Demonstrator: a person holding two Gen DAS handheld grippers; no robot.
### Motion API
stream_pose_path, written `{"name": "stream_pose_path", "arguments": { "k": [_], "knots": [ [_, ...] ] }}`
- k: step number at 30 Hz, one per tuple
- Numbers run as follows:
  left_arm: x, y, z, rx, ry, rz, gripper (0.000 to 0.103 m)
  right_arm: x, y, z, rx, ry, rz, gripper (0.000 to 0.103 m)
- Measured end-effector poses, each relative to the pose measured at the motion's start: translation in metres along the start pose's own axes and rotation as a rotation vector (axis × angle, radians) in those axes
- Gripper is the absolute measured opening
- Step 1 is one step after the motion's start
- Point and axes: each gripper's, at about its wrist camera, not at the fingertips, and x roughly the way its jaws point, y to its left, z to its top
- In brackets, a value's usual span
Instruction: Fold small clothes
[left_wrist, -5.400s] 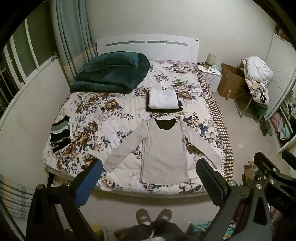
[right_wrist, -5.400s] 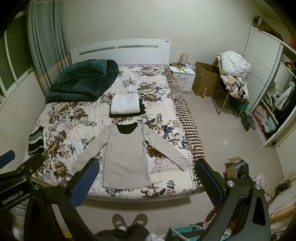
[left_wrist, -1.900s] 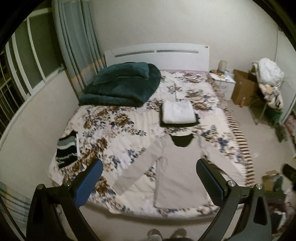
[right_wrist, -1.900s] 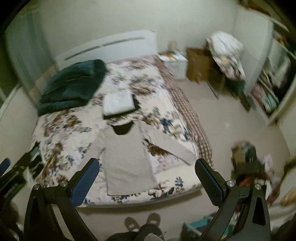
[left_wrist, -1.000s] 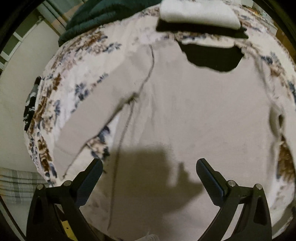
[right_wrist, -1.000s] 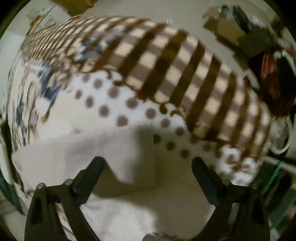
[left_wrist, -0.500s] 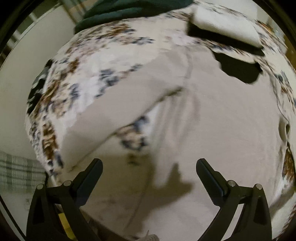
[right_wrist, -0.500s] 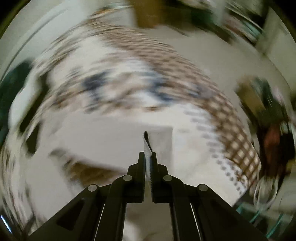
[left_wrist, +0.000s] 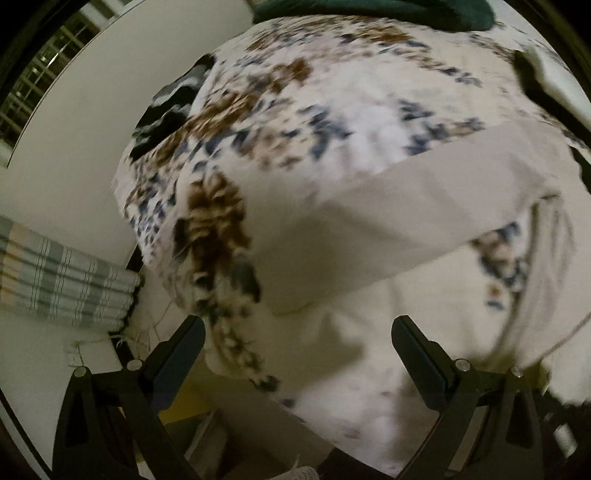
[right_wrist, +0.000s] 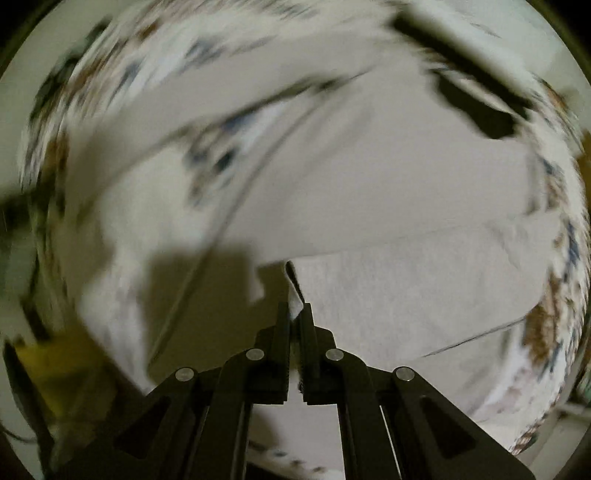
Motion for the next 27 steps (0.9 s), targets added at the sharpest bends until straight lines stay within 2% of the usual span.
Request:
{"name": "stream_pose_path", "arguments": {
  "k": [3, 4, 6, 8, 10, 12, 14, 18, 21, 24, 26, 27],
  "knots": [
    [0.017, 0.015, 0.0, -0.029, 0.02, 0.005, 0.103, 0.023, 0.022, -0.011, -0.029, 0.067, -0.038, 0.005],
    [0.023, 0.021, 0.001, -0.045, 0.03, -0.003, 0.103, 0.03, 0.021, -0.011, -0.009, 0.089, -0.025, 0.007],
    [0.036, 0.036, 0.006, -0.102, 0.064, -0.045, 0.103, 0.034, 0.005, -0.013, 0.078, 0.131, 0.075, 0.015],
    [0.048, 0.054, 0.009, -0.182, 0.097, -0.116, 0.103, 0.026, -0.013, -0.018, 0.177, 0.145, 0.18, 0.05],
    [0.062, 0.074, 0.012, -0.285, 0.139, -0.188, 0.103, 0.013, -0.033, -0.024, 0.277, 0.122, 0.236, 0.063],
    [0.082, 0.095, 0.013, -0.392, 0.166, -0.262, 0.103, 0.006, -0.049, -0.031, 0.342, 0.115, 0.217, 0.064],
    [0.107, 0.106, 0.013, -0.454, 0.211, -0.325, 0.103, 0.002, -0.068, -0.043, 0.431, 0.118, 0.199, 0.064],
    [0.147, 0.114, 0.009, -0.532, 0.262, -0.407, 0.092, 0.002, -0.096, -0.065, 0.609, 0.143, 0.172, 0.064],
    [0.165, 0.103, 0.013, -0.514, 0.273, -0.432, 0.089, 0.002, -0.107, -0.084, 0.679, 0.158, 0.172, 0.064],
    [0.162, 0.087, 0.023, -0.446, 0.21, -0.402, 0.089, 0.002, -0.113, -0.094, 0.705, 0.169, 0.168, 0.064],
    [0.159, 0.079, 0.027, -0.419, 0.177, -0.382, 0.078, -0.001, -0.117, -0.095, 0.716, 0.177, 0.172, 0.064],
    [0.157, 0.076, 0.028, -0.405, 0.163, -0.374, 0.06, -0.003, -0.115, -0.101, 0.717, 0.179, 0.177, 0.064]
  ]
}}
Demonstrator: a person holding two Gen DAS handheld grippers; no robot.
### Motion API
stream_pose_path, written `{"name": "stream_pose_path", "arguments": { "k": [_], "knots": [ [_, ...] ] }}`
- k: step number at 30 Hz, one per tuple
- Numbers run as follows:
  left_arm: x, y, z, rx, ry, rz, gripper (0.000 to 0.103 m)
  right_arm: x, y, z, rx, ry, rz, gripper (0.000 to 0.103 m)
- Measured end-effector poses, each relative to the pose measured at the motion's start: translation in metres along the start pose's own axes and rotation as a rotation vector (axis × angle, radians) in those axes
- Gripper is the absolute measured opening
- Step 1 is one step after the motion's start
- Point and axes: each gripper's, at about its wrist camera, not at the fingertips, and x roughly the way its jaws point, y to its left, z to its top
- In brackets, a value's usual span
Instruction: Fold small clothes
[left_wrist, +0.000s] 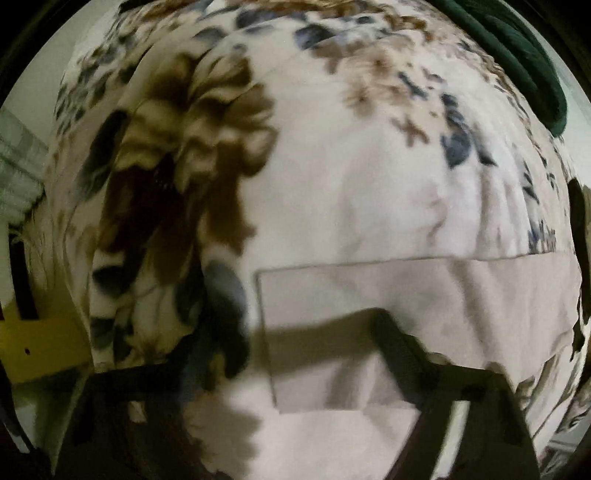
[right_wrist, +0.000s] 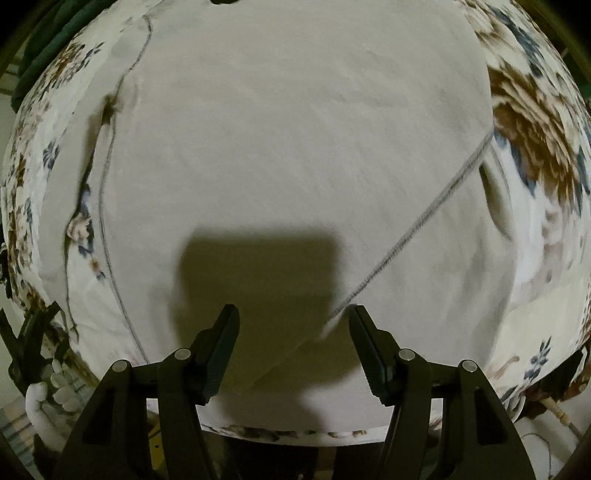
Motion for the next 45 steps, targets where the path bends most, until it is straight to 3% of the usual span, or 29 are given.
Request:
{"name": "stream_pose_path", "arguments": {
  "k": [1, 2, 3, 4, 7, 11, 12, 16, 20, 23, 26, 31, 34, 40, 42, 45],
  "knots": [
    [-0.002, -0.004, 0.0, 0.013, -0.008, 0.006, 0.039, 0.001, 0.0, 0.001, -0.001, 0.001, -0.001, 0.064],
    [-0.004, -0.007, 0.0, 0.023, -0.016, 0.023, 0.028, -0.005, -0.008, 0.007, -0.003, 0.001, -0.001, 0.064],
    [-0.008, -0.007, 0.0, 0.021, -0.025, 0.042, 0.01, -0.005, -0.01, 0.006, -0.007, -0.002, 0.0, 0.064],
    [-0.012, -0.006, -0.001, 0.014, -0.033, 0.043, 0.007, -0.006, -0.009, 0.001, -0.014, -0.004, -0.002, 0.064],
    [-0.038, -0.007, -0.004, 0.009, -0.087, 0.049, 0.006, -0.021, -0.019, 0.007, -0.029, -0.021, -0.003, 0.064],
    [-0.082, -0.017, -0.016, 0.072, -0.169, 0.077, 0.003, -0.035, -0.027, 0.003, -0.036, -0.041, -0.003, 0.064],
    [-0.095, -0.022, -0.02, 0.102, -0.198, 0.084, 0.003, -0.03, -0.017, -0.002, -0.032, -0.043, -0.002, 0.064],
    [-0.135, -0.046, -0.035, 0.221, -0.272, 0.094, 0.003, -0.044, -0.046, -0.009, 0.0, -0.043, 0.007, 0.064],
    [-0.166, -0.099, -0.075, 0.405, -0.298, 0.025, 0.003, -0.057, -0.08, -0.013, 0.033, -0.051, 0.012, 0.064],
    [-0.181, -0.155, -0.123, 0.589, -0.281, -0.066, 0.003, -0.067, -0.112, -0.015, 0.064, -0.056, 0.015, 0.064],
    [-0.179, -0.212, -0.192, 0.809, -0.237, -0.158, 0.003, -0.077, -0.141, -0.018, 0.1, -0.058, 0.006, 0.064],
    [-0.158, -0.26, -0.29, 1.035, -0.122, -0.254, 0.003, -0.089, -0.198, -0.037, 0.166, -0.061, -0.025, 0.064],
    [-0.138, -0.276, -0.339, 1.136, -0.066, -0.259, 0.003, -0.094, -0.226, -0.047, 0.199, -0.06, -0.041, 0.064],
    [-0.117, -0.293, -0.38, 1.203, -0.024, -0.239, 0.005, -0.101, -0.269, -0.055, 0.228, -0.045, -0.049, 0.064],
    [-0.115, -0.292, -0.383, 1.187, -0.012, -0.229, 0.008, -0.101, -0.278, -0.06, 0.237, -0.033, -0.039, 0.064],
    [-0.119, -0.286, -0.366, 1.119, -0.008, -0.224, 0.012, -0.083, -0.255, -0.071, 0.246, -0.013, 0.019, 0.064]
  ]
}}
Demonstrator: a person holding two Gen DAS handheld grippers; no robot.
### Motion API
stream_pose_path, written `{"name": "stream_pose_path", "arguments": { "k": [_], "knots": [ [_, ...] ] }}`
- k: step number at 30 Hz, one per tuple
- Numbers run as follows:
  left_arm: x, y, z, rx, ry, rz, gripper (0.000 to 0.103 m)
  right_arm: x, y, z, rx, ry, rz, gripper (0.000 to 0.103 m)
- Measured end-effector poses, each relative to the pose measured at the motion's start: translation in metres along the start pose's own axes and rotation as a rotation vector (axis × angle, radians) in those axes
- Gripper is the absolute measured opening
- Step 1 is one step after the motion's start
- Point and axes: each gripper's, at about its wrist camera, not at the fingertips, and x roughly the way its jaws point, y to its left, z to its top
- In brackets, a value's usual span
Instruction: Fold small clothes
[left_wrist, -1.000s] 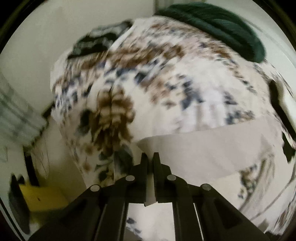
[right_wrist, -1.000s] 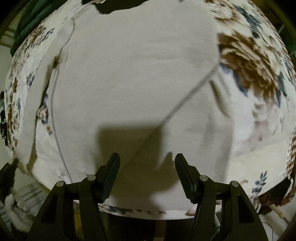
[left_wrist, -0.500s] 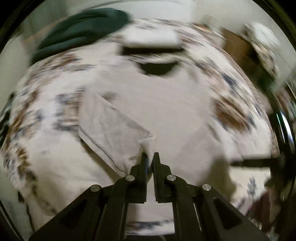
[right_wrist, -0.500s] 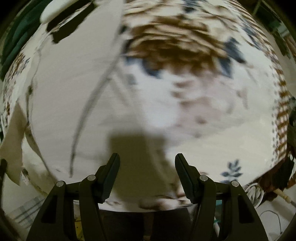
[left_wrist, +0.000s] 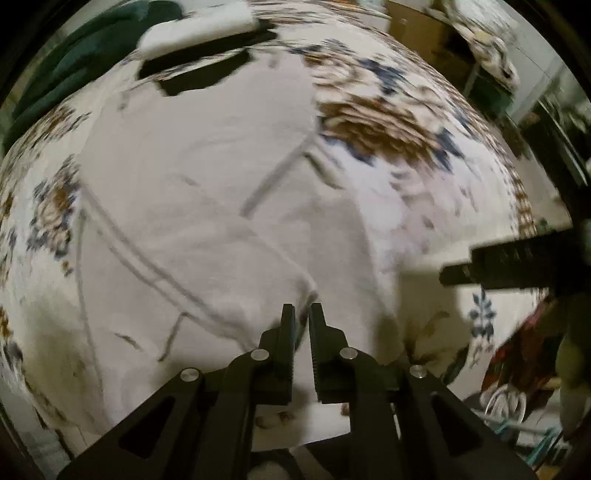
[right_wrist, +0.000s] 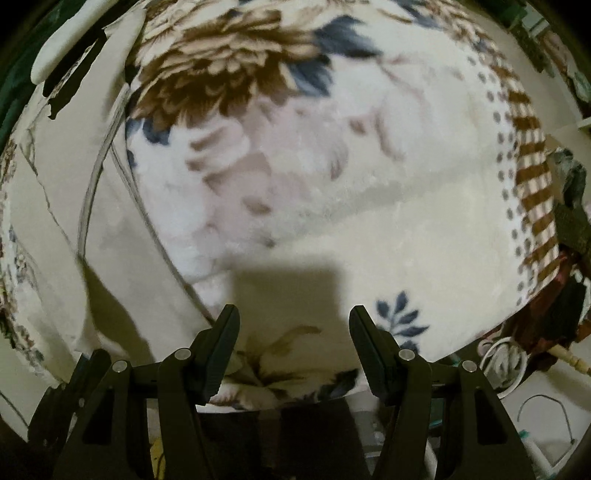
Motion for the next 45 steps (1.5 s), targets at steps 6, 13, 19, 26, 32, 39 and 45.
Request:
{"name": "stream_pose_path", "arguments": {
  "k": [6, 13, 19, 26, 32, 39, 45],
  "knots": [
    [-0.016, 0.083, -0.003, -0.213, 0.008, 0.066, 0.091, 0.022, 0.026, -0.029, -0.03, 0.088, 0.176, 0.075],
    [0.007, 0.193, -0.049, -0.458, 0.137, 0.143, 0.09, 0.068, 0.049, -0.047, -0.06, 0.185, 0.239, 0.075],
    [0.049, 0.211, -0.078, -0.518, 0.271, 0.034, 0.074, 0.092, 0.067, -0.056, -0.09, 0.186, 0.256, 0.077],
    [0.048, 0.179, -0.083, -0.456, 0.249, 0.038, 0.004, 0.105, 0.089, -0.059, -0.153, 0.183, 0.256, 0.042],
    [0.016, 0.187, -0.08, -0.567, 0.233, -0.016, 0.004, 0.092, 0.101, -0.062, -0.133, 0.152, 0.285, 0.004],
    [-0.037, 0.201, -0.05, -0.693, 0.172, -0.122, 0.004, 0.033, 0.089, -0.036, -0.065, 0.131, 0.462, 0.003],
    [-0.038, 0.238, 0.026, -0.732, 0.048, -0.156, 0.004, -0.009, 0.099, 0.026, 0.009, 0.063, 0.597, 0.003]
  ]
}}
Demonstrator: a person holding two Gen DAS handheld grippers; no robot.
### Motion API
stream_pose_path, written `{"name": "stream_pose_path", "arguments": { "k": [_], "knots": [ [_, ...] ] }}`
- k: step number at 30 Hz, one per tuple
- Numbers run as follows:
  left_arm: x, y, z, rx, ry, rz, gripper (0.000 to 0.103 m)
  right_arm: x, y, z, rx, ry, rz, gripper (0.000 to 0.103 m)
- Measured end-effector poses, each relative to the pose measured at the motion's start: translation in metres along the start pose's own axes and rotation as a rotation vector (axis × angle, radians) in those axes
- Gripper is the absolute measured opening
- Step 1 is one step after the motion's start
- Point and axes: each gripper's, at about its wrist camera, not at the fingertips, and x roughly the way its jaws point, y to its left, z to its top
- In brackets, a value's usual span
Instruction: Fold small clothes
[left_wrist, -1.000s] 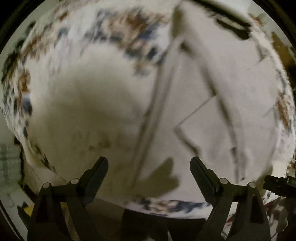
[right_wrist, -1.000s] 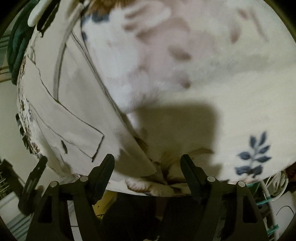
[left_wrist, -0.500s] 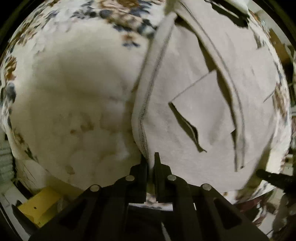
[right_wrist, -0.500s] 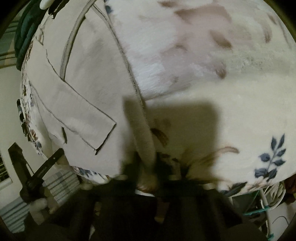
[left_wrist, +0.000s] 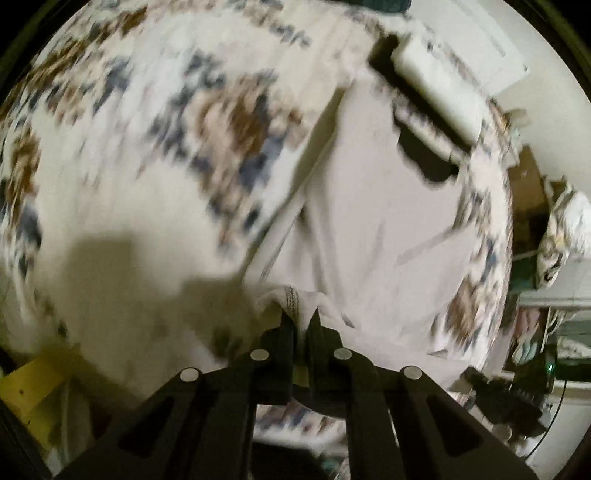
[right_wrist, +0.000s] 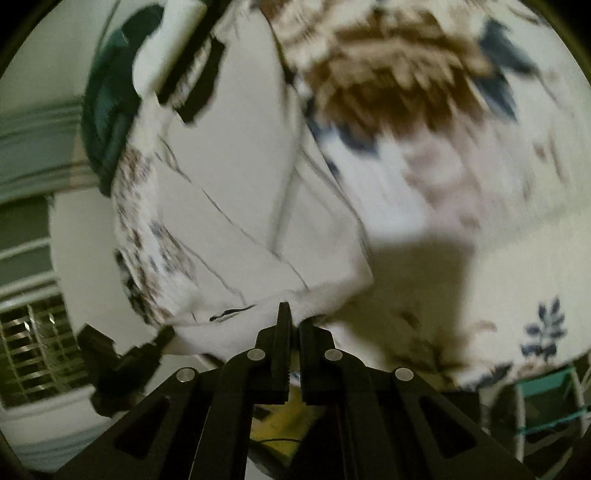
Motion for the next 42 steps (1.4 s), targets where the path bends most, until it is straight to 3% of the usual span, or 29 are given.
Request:
{"name": "stream_pose_path", "arguments": {
  "k": [5, 7, 9, 11, 13, 21, 27, 30, 31, 32, 33, 34, 37, 42],
  "knots": [
    [0.031, -0.021, 0.077, -0.035, -0.053, -0.1, 0.008, -0.005, 0.026, 0.074, 0.003, -0.108, 0.016, 0.003],
    [0.038, -0.019, 0.101, -0.054, -0.056, -0.106, 0.016, -0.003, 0.026, 0.1, 0.037, -0.131, 0.001, 0.005],
    [0.042, -0.01, 0.115, -0.08, -0.065, -0.115, 0.018, -0.008, 0.021, 0.117, 0.067, -0.153, -0.014, 0.015],
    [0.039, 0.002, 0.121, -0.085, -0.076, -0.107, 0.028, -0.018, 0.021, 0.123, 0.062, -0.182, -0.035, 0.053],
    [0.035, 0.014, 0.117, -0.056, -0.091, -0.073, 0.052, -0.025, 0.023, 0.122, 0.022, -0.201, -0.085, 0.059],
    [0.063, 0.004, 0.095, 0.161, -0.01, 0.045, 0.053, -0.006, 0.032, 0.114, -0.12, -0.161, -0.276, 0.059],
    [0.064, -0.01, 0.097, 0.212, -0.043, 0.072, 0.053, 0.01, 0.082, 0.108, -0.356, -0.188, -0.385, 0.059],
    [0.065, -0.013, 0.097, 0.237, -0.045, 0.089, 0.053, 0.031, 0.097, 0.109, -0.454, -0.167, -0.485, 0.059],
    [0.066, -0.014, 0.097, 0.246, -0.048, 0.093, 0.053, 0.045, 0.097, 0.113, -0.48, -0.146, -0.535, 0.058],
    [0.066, -0.014, 0.096, 0.252, -0.048, 0.103, 0.053, 0.053, 0.096, 0.114, -0.496, -0.132, -0.562, 0.044],
    [0.066, -0.014, 0.097, 0.258, -0.048, 0.108, 0.053, 0.061, 0.095, 0.116, -0.514, -0.122, -0.593, 0.029],
    [0.065, -0.014, 0.097, 0.259, -0.051, 0.108, 0.053, 0.066, 0.095, 0.117, -0.529, -0.123, -0.631, 0.0],
    [0.059, -0.012, 0.099, 0.261, -0.067, 0.112, 0.053, 0.052, 0.096, 0.117, -0.51, -0.242, -0.658, 0.0],
    [0.055, -0.009, 0.105, 0.234, -0.08, 0.104, 0.053, 0.009, 0.087, 0.131, -0.366, -0.366, -0.606, 0.0]
  ]
}}
